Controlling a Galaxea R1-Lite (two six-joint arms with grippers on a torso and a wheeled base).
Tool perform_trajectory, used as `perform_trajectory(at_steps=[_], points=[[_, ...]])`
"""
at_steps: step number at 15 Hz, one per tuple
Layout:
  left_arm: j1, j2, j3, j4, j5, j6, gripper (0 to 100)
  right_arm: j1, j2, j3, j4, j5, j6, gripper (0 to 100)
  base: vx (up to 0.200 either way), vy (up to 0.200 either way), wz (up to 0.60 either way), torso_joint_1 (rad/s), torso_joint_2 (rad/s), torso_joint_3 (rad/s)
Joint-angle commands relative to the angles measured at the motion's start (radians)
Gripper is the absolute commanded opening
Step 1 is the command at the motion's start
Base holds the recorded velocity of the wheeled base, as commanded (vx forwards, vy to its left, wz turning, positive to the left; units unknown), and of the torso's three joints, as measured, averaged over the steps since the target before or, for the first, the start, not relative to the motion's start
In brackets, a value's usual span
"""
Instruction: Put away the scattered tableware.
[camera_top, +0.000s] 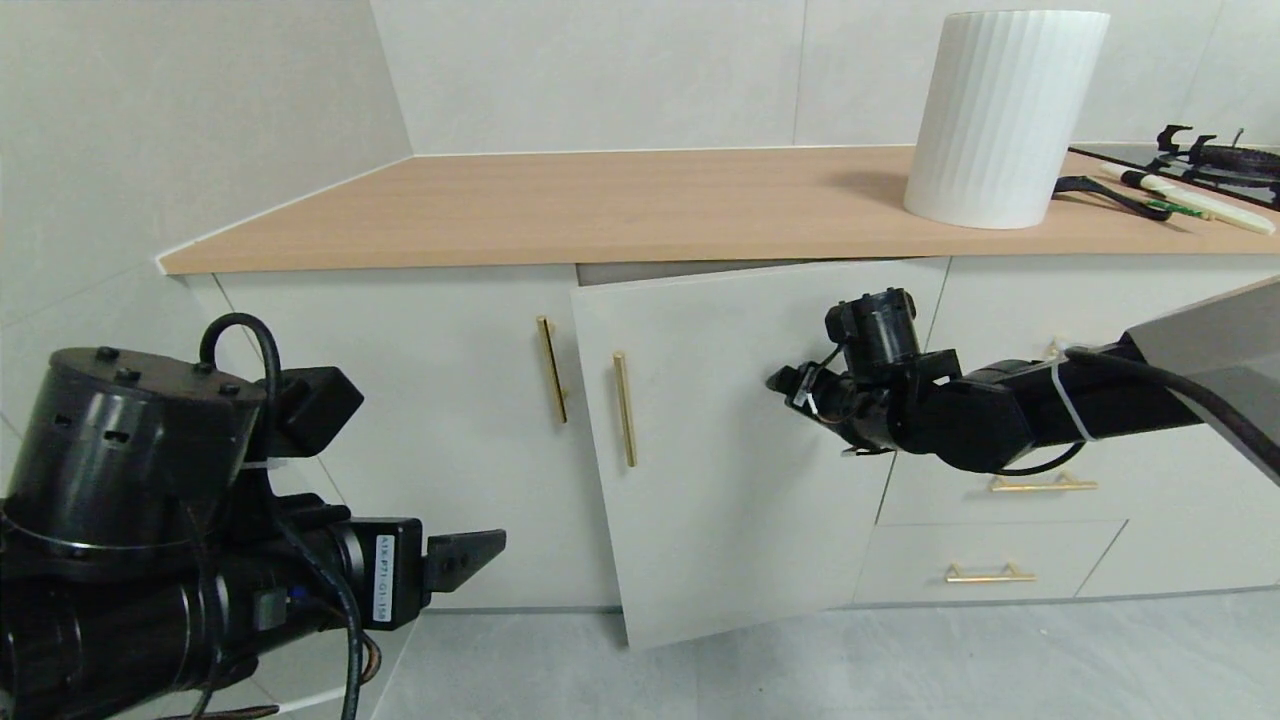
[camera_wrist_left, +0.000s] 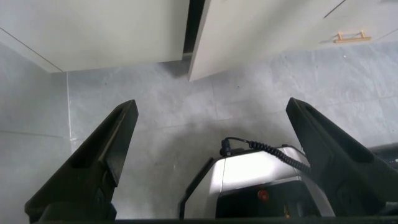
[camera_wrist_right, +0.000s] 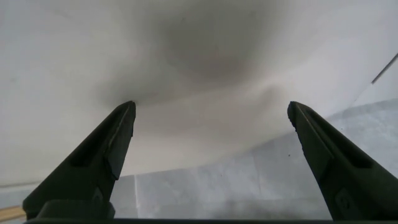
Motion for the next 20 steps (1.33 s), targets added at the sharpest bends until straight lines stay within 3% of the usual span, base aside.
perform_trajectory(at_steps=[1, 6, 9, 20], points=[[0.0, 0.001, 0.0, 0.0, 0.0, 0.0, 100, -0.006, 0.021, -0.018, 0.001, -0.013, 0.0, 100, 0.0, 0.0, 0.0, 0.0, 0.0, 0.0], [0.0, 0.001, 0.0, 0.0, 0.0, 0.0, 100, -0.019, 0.043, -0.041, 0.002, -0.049, 0.001, 100, 0.0, 0.0, 0.0, 0.0, 0.0, 0.0], [0.0, 0.001, 0.0, 0.0, 0.002, 0.0, 100, -0.029, 0.089, -0.09, 0.007, -0.131, -0.002, 100, 0.0, 0.0, 0.0, 0.0, 0.0, 0.0], [0.0, 0.0, 0.0, 0.0, 0.0, 0.0, 100, -0.034, 0.081, -0.093, 0.009, -0.136, 0.0, 100, 0.0, 0.0, 0.0, 0.0, 0.0, 0.0]])
